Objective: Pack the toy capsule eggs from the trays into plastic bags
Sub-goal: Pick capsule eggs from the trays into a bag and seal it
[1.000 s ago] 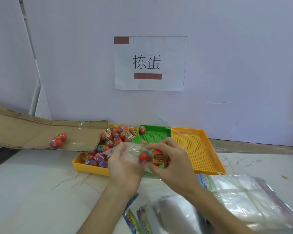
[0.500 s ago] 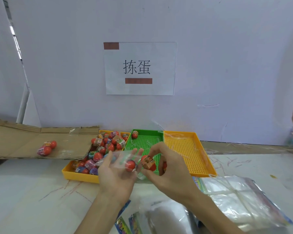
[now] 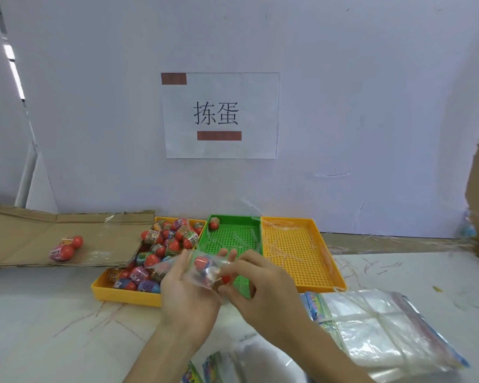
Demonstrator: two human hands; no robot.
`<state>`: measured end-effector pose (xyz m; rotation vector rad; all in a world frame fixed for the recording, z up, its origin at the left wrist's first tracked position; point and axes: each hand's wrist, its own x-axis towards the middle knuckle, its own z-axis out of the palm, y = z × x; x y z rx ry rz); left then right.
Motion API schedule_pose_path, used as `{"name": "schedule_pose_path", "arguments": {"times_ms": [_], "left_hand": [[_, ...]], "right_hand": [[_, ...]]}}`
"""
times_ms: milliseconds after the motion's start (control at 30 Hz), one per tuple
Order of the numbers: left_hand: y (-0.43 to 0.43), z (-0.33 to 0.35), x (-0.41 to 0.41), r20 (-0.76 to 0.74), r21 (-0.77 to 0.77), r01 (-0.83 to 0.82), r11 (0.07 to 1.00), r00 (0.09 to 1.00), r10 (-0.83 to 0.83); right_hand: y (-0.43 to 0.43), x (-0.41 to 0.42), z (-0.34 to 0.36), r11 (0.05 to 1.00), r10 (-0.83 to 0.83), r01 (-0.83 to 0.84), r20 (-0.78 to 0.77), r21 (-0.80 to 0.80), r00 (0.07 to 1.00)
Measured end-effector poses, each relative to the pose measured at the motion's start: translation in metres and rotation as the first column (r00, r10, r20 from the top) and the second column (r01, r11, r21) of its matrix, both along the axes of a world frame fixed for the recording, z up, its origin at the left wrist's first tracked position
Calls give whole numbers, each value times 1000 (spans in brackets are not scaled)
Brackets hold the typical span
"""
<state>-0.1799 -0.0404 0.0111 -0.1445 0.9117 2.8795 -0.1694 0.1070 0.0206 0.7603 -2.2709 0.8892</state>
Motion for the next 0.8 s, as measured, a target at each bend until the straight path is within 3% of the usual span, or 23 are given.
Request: {"name": "schedule_pose_path", "arguments": {"times_ms": [300,600,800], "left_hand": [[3,1,2,-13,-17,-2,1000,1000,2],[0,2,0,82,58,-32,998,996,27],[-2,2,1,127,149,-61,987,991,42]], "right_hand": [[-3,4,-4,977,102,-121,116,178,988],[6,4,9,970,130,-119,36,-212,991],[4,1,13,928,24,-23,0,-372,1000]]}}
